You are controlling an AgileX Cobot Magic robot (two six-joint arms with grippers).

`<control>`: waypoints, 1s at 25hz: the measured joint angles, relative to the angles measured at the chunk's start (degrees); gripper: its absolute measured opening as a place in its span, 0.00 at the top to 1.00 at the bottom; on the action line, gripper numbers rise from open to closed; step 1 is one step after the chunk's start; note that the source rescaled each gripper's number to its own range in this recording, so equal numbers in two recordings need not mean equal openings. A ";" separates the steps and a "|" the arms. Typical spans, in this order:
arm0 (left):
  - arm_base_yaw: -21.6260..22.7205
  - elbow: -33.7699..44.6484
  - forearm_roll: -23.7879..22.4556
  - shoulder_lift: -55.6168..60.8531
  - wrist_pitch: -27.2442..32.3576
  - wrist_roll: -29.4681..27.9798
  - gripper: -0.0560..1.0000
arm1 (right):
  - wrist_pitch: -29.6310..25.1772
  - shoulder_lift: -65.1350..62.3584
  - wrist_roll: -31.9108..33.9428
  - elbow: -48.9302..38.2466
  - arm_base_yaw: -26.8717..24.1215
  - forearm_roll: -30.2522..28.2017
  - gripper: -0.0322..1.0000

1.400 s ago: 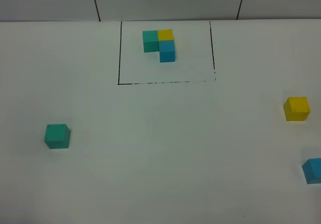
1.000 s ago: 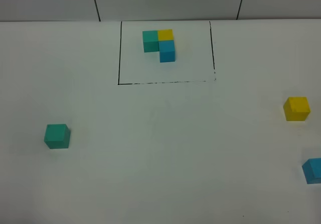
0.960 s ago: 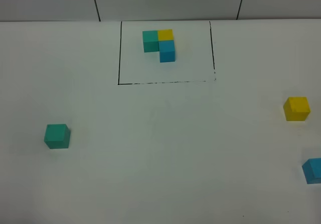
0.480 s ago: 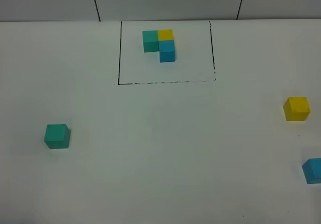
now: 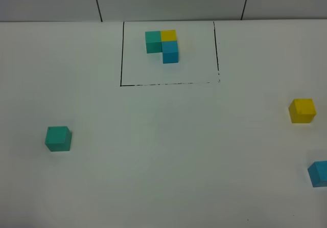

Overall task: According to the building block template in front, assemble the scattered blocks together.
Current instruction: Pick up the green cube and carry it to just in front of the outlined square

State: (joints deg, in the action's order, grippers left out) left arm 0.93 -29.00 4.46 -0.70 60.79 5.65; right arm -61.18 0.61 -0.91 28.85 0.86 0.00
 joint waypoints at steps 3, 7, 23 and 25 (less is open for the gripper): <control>0.00 0.00 -1.78 -5.22 0.00 0.00 0.18 | 0.00 0.00 0.00 0.00 0.00 0.00 0.47; 0.00 -1.46 -4.46 -17.41 -1.28 -0.14 0.09 | 0.00 0.00 0.00 0.00 0.00 0.00 0.47; -1.01 -19.39 3.40 -73.66 -9.50 -3.41 0.04 | 0.00 0.00 0.08 0.00 0.00 0.00 0.47; -3.06 -19.83 3.76 -76.52 -10.93 -2.82 0.04 | 0.00 0.00 0.08 0.00 0.00 0.00 0.47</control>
State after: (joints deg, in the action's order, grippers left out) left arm -2.14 -48.83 8.22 -77.22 49.86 2.82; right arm -61.18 0.61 -0.83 28.85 0.86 0.00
